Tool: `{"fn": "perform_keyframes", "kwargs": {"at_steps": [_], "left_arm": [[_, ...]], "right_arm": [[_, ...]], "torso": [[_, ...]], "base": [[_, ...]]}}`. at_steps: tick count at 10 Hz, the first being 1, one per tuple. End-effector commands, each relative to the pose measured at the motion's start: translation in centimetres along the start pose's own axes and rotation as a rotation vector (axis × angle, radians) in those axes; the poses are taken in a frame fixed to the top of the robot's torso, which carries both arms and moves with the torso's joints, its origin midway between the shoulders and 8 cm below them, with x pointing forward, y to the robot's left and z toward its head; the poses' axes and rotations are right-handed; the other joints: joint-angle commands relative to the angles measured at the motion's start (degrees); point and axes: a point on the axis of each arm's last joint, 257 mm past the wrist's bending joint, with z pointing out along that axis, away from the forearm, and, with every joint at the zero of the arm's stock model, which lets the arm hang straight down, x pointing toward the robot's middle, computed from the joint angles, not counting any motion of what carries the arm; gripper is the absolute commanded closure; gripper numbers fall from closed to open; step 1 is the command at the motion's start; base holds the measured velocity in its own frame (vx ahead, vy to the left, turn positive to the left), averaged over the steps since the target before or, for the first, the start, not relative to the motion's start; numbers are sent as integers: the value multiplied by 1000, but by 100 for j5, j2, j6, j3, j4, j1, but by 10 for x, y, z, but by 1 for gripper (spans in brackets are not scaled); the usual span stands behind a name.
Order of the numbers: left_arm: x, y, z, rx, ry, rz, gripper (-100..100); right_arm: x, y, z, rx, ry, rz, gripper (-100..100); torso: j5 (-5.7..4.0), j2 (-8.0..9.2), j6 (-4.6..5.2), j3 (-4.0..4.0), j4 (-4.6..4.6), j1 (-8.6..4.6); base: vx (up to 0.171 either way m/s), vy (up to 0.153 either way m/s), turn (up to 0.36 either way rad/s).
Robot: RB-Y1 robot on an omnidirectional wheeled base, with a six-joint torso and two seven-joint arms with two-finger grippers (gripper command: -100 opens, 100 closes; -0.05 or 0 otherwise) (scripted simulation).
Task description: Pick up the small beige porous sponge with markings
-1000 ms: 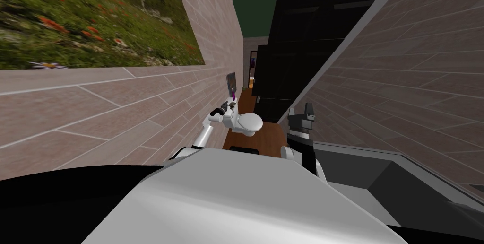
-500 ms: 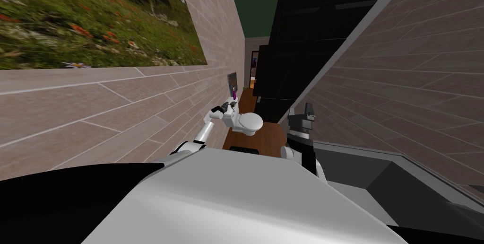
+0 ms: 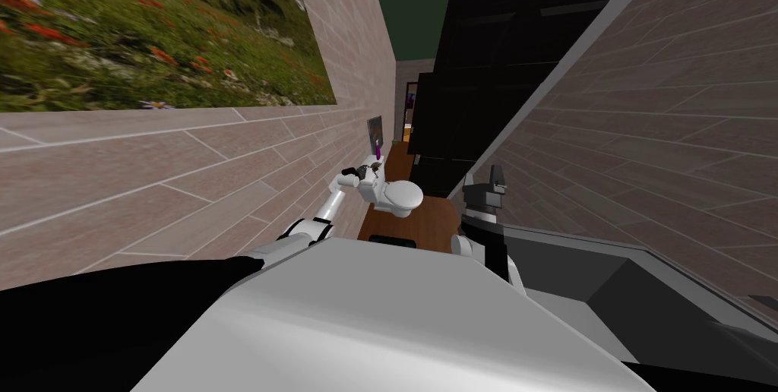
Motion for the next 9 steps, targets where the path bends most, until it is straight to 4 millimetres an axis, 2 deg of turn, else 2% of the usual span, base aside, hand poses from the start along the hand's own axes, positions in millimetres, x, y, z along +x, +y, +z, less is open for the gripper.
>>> {"fn": "perform_keyframes", "kwargs": {"at_steps": [1, 9], "left_arm": [[-4, 4, 5, -50, 2, 0, -100], [-21, 17, 15, -235, 4, -8, -100]], "right_arm": [[0, 0, 0, 0, 0, 0, 0], [0, 0, 0, 0, 0, 0, 0]], "torso": [[0, 0, 0, 0, 0, 0], [2, -10, 0, -6, -3, 5]], "base": [[-27, -14, 44], [-12, 0, 23]]}}
